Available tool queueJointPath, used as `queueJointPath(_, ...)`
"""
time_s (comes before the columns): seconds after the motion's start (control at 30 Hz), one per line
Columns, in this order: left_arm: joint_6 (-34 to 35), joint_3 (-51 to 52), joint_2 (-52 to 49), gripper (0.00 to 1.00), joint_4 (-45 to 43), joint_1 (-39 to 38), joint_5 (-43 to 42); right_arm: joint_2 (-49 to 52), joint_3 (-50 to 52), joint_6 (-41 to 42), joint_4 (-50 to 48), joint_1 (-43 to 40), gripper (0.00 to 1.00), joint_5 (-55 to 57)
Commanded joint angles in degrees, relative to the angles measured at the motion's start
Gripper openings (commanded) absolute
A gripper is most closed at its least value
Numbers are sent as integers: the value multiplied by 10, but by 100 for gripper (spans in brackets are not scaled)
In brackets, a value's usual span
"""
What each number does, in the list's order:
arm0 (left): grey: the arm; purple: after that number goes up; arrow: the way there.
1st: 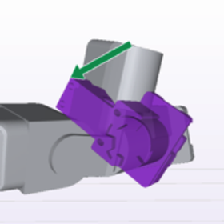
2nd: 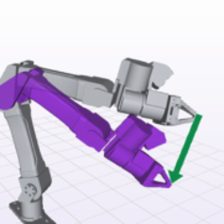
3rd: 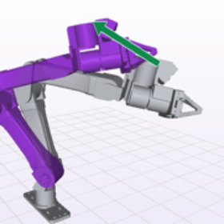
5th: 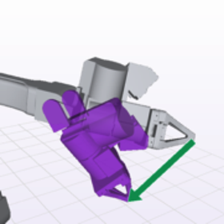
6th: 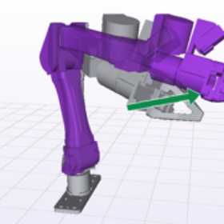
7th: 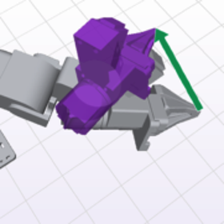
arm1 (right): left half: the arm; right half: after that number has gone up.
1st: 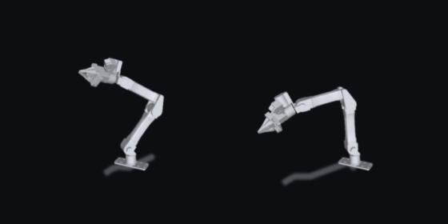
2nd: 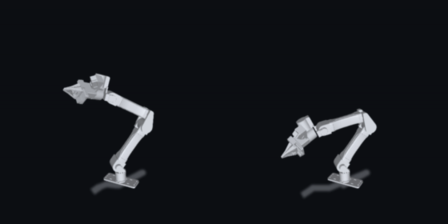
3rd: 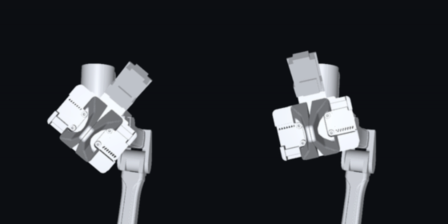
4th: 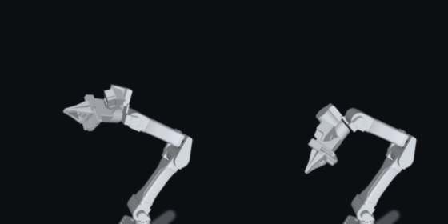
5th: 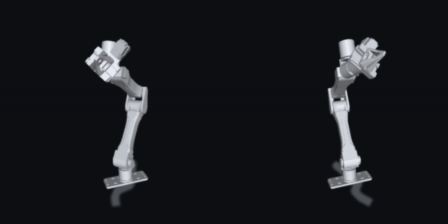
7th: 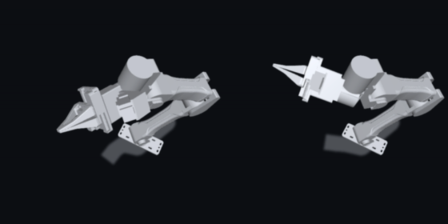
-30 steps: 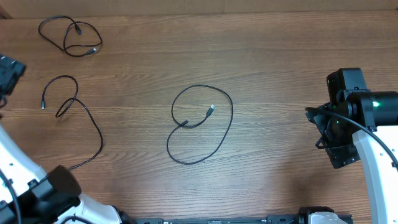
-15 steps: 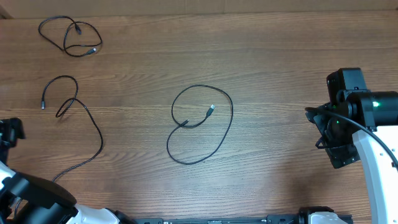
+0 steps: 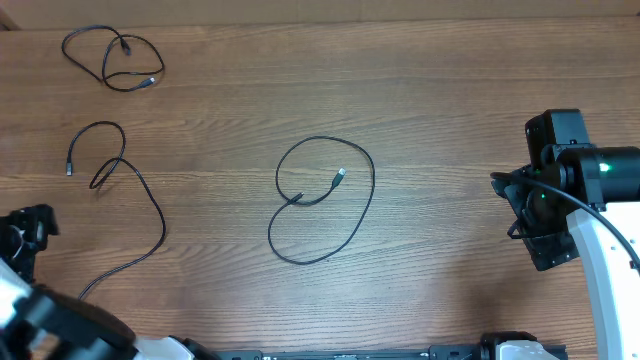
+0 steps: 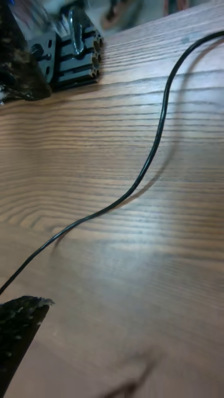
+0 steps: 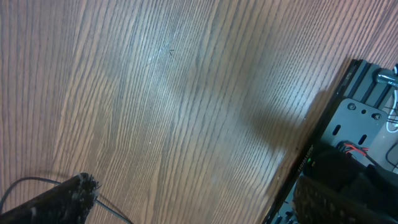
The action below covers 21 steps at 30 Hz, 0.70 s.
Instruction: Untangle cables
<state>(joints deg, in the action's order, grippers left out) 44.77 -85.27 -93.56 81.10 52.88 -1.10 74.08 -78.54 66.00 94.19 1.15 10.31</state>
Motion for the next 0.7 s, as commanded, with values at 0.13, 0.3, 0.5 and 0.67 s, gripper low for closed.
queueJointPath(0.13,-5,105,181,100,-58,3,-23,-9,-14,3,0,-2,100,1)
queueJointPath(0.3,30,242,251,100,-155,9,-15,-9,-14,3,0,-2,100,1)
queueJointPath(0.5,31,303,244,100,-230,8,-7,-9,-14,3,0,-2,100,1)
queueJointPath(0.67,31,316,211,100,-261,8,15,-9,-14,3,0,-2,100,1)
